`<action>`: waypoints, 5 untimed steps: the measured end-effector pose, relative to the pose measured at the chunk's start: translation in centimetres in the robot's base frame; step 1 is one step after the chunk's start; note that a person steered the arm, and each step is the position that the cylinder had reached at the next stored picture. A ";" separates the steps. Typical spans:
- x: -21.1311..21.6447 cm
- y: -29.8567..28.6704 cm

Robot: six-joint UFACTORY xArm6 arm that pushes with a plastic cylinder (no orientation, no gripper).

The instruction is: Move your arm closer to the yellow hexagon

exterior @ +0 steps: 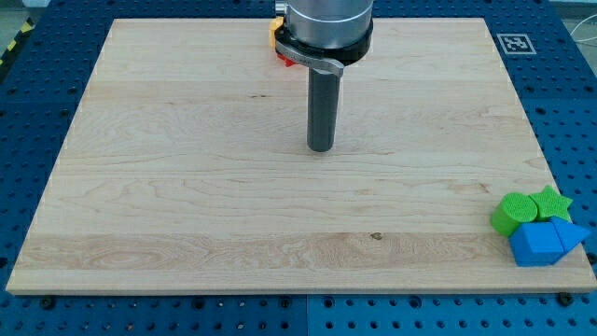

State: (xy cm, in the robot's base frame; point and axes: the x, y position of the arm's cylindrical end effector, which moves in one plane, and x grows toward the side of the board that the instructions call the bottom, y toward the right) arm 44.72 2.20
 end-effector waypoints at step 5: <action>-15.7 12.3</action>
State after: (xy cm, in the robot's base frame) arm 28.97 14.50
